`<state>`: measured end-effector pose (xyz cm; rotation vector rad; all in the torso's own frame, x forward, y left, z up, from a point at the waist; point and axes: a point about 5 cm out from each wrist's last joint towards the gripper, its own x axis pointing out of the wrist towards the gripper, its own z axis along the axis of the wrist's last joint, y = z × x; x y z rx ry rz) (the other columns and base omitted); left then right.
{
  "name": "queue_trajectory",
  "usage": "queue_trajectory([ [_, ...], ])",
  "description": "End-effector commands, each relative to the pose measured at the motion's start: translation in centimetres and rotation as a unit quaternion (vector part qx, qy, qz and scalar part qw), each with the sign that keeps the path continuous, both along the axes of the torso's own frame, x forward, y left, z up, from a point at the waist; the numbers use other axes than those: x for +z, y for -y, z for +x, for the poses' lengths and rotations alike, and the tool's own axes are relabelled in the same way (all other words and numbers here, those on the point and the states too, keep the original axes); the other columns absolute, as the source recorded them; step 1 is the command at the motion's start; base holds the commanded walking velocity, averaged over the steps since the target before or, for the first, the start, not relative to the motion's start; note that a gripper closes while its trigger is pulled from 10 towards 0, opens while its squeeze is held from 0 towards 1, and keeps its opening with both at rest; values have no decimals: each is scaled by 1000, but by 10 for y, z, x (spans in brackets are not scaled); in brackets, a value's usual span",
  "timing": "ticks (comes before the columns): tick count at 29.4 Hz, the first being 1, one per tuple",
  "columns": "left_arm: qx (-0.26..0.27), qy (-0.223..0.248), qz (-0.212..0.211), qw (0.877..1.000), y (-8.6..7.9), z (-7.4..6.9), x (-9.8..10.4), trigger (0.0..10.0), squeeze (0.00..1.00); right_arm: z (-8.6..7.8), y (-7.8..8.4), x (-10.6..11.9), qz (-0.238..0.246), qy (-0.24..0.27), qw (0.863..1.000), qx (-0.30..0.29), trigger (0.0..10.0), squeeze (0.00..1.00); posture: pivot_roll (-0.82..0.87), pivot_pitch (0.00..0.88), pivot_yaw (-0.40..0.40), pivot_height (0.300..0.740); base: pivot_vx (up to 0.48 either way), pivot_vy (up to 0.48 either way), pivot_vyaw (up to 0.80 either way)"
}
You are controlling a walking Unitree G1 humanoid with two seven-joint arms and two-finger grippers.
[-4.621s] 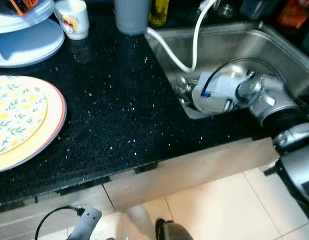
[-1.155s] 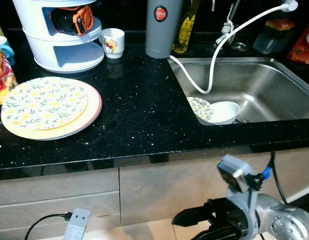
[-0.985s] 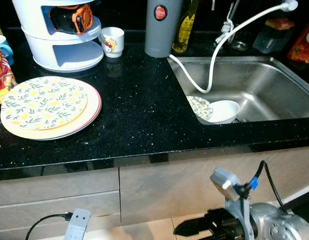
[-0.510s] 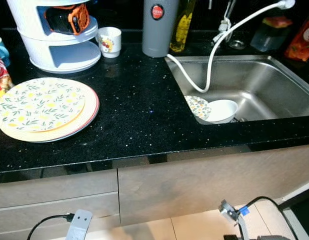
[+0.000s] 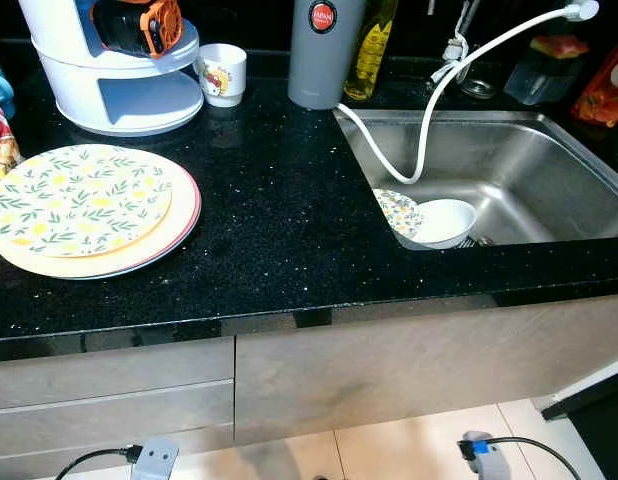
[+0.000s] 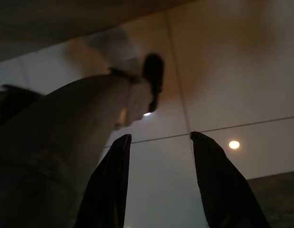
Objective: Kitchen organization
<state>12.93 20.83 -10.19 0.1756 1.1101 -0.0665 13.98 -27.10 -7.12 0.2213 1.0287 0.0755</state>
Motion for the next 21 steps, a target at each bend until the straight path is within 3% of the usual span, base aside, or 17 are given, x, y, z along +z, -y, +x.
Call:
queue_trajectory([
  [1,3,-12,-7,1000,5,-6,-3,10000,0,-5,6,-2,-27,-6,999,-31,10000,0,23,94,-103,740,0,0,0],
  [6,3,-6,-10,1000,10,1,-2,10000,0,-9,12,-8,-103,-21,990,-91,10000,0,31,85,-117,740,0,0,0],
  [13,-4,-4,-14,1000,13,5,-1,10000,0,-7,4,-12,-129,-29,986,-99,10000,0,40,80,-110,740,0,0,0],
  [21,-12,-14,-8,1000,9,-1,-2,10000,0,-4,-4,-14,-137,-30,985,-99,10000,0,45,79,-107,740,0,0,0],
])
